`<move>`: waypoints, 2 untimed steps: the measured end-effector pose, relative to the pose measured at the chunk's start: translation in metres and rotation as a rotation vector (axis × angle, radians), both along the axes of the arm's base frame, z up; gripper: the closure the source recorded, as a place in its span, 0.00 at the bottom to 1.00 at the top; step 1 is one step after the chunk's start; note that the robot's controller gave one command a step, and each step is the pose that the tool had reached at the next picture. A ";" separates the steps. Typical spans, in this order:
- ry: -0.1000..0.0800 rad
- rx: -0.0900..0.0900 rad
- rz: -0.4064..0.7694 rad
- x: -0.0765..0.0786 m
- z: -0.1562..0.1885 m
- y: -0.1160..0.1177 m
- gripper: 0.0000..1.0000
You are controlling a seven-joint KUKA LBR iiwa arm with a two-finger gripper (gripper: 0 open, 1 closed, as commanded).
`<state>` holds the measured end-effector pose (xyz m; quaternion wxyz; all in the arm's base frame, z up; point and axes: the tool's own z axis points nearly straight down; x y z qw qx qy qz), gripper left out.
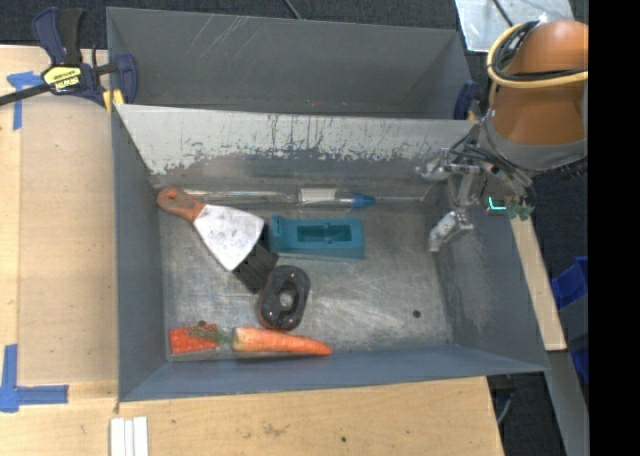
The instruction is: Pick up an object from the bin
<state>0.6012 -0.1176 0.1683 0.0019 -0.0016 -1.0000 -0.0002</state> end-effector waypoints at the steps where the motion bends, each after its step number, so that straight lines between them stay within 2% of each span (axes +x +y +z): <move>1: -0.008 -0.001 0.003 0.002 0.004 0.000 1.00; 2: -0.008 -0.001 0.004 0.002 0.004 0.001 0.00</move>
Offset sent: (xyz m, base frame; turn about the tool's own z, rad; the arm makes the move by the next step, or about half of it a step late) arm 0.0000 0.0000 0.0000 0.0000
